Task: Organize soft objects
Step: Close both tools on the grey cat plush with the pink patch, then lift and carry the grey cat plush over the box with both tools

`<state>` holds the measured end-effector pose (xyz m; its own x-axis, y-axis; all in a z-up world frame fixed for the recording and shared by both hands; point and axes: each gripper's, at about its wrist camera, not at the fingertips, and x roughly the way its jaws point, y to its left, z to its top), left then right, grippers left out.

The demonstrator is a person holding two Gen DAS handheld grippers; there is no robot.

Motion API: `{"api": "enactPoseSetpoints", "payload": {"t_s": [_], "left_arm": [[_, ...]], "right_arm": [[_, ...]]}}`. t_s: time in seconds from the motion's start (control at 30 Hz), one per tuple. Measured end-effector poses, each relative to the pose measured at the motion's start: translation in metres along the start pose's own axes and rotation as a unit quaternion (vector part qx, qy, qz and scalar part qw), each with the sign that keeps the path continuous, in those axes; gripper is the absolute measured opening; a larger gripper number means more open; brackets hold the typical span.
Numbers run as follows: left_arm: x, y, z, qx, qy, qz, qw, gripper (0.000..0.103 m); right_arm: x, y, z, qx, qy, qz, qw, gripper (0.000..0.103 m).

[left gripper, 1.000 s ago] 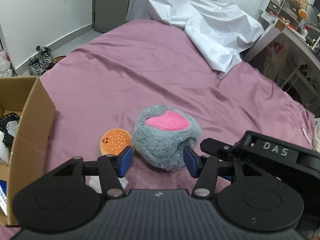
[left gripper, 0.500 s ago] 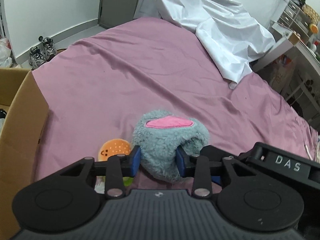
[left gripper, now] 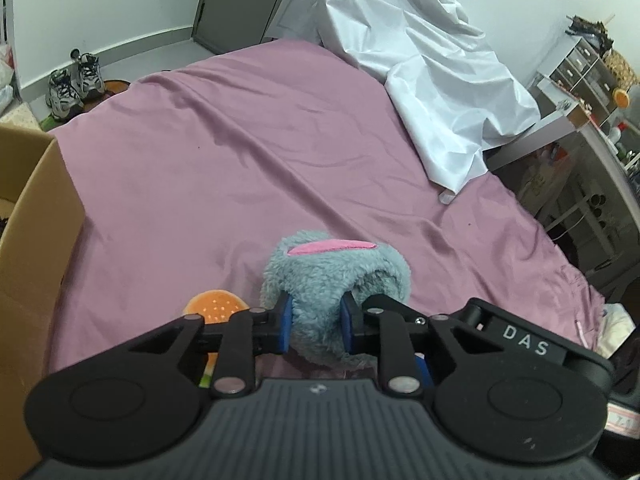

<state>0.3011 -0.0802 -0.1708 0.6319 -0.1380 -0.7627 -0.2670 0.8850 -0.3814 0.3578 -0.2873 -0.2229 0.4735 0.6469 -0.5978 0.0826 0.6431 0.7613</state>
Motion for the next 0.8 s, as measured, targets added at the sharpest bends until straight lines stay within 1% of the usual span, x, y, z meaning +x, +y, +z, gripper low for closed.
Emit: {"api": "enactPoseSetpoints", "payload": {"t_s": [0.07, 0.2, 0.37, 0.63, 0.8], "left_arm": [[-0.003, 0.001, 0.0, -0.006, 0.001, -0.005, 1.0, 0.022], [-0.013, 0.002, 0.0, -0.01, -0.003, -0.009, 0.9999, 0.021], [-0.029, 0.004, -0.001, -0.013, -0.008, -0.015, 0.9998, 0.021], [-0.059, 0.003, -0.005, -0.006, -0.023, -0.022, 0.9995, 0.021], [-0.077, 0.005, -0.004, -0.003, -0.034, -0.026, 0.9991, 0.021]], "right_arm": [[-0.001, 0.0, 0.0, -0.002, 0.001, 0.009, 1.0, 0.034], [-0.008, 0.008, -0.004, -0.026, -0.005, 0.012, 1.0, 0.028], [-0.019, 0.016, -0.009, -0.043, -0.006, 0.023, 0.999, 0.026], [-0.038, 0.038, -0.02, -0.078, -0.019, 0.025, 0.996, 0.026], [-0.047, 0.052, -0.026, -0.088, -0.025, 0.031, 0.995, 0.026]]}}
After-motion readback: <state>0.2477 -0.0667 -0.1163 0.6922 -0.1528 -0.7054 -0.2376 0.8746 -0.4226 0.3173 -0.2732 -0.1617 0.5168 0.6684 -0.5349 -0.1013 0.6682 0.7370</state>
